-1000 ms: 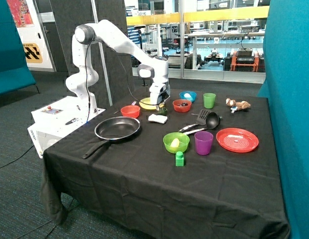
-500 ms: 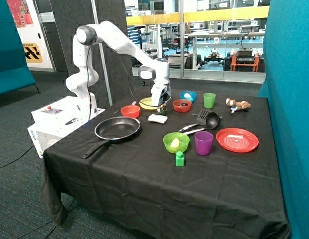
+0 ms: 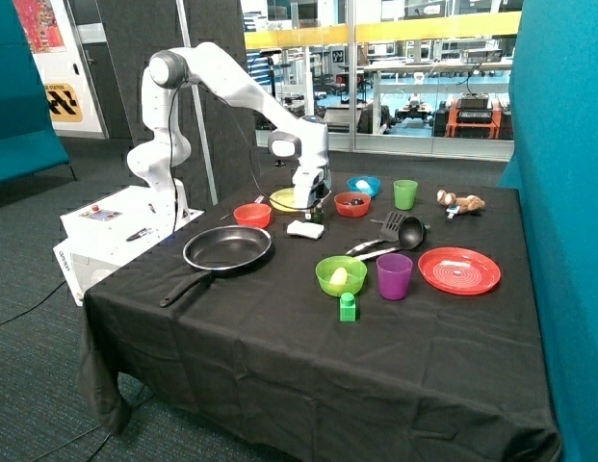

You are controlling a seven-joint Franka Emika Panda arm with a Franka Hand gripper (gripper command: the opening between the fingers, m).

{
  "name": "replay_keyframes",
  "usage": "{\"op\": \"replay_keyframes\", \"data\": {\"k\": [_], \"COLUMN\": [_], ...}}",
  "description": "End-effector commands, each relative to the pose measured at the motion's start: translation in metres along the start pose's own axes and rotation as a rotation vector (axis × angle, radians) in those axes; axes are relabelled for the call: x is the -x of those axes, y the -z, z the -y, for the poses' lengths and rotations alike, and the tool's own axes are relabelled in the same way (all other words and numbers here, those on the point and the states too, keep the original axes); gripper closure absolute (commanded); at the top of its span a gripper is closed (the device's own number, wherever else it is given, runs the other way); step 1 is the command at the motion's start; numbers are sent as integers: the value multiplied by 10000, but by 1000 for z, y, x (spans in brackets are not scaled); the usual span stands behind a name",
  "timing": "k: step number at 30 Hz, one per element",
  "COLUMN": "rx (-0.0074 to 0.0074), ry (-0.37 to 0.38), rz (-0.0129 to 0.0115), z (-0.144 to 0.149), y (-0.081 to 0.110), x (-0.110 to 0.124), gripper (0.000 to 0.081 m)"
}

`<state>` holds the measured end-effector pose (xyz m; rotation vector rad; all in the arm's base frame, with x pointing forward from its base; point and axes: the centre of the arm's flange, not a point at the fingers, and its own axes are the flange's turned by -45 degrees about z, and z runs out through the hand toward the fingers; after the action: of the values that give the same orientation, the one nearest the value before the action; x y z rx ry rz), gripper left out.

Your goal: Cook the capsicum and place it on a plate

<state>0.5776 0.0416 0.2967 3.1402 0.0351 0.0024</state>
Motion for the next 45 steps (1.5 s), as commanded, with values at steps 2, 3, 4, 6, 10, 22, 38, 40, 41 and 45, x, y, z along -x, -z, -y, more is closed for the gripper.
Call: {"op": "replay_keyframes", "data": {"k": [2,3,4,6,10,22,38,40,41,45], "rx": [-12,-12,-12,-12,-12,-12,-12,-12,-12,-12], "ry": [81,88,87,91,90,-161,-170,-154,-150,-164], "rz": [15,15,15,15,15,15,15,15,15,15], "z": [0,1,2,3,3,0,-4,-4,-4,-4], "y": [-6,-7,-7,-8,-9,-13,-15,-14,-14,-14], "x": [-5,-6,-7,-9,-10,-9,-9,-8,-8,-8], "gripper": [165,169,170,174,178,801,808,808,808,808]}}
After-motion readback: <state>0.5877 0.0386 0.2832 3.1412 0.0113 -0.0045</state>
